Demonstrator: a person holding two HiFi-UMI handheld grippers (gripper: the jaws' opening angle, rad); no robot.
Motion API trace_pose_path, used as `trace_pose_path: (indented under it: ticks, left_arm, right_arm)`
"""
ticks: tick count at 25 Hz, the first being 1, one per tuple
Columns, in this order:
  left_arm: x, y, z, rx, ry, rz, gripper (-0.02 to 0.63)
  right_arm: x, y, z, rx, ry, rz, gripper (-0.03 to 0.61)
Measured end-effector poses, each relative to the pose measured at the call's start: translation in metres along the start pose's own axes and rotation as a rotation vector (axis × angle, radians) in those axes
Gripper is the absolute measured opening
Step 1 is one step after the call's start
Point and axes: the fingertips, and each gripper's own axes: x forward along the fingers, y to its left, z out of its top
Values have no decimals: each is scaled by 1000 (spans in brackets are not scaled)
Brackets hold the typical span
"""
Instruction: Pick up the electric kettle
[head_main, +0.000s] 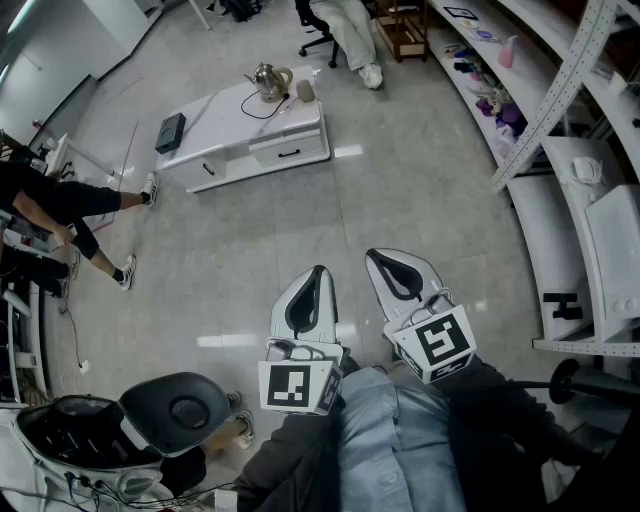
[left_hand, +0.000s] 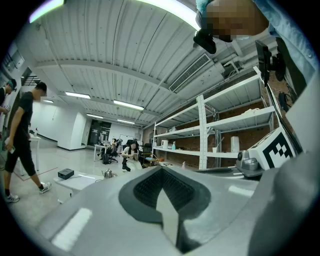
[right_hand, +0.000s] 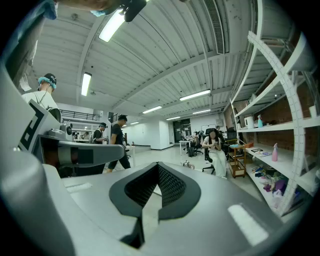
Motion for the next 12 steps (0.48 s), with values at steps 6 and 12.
trace_pose_path:
  ticks: [6, 12]
  left_arm:
    - [12, -18, -4, 12, 20, -4, 1]
    - [35, -41, -8, 25, 33, 13, 2]
  right_arm:
    - [-8, -12, -5, 6, 14, 23, 21]
    - [-13, -35, -6, 48, -7, 89, 23]
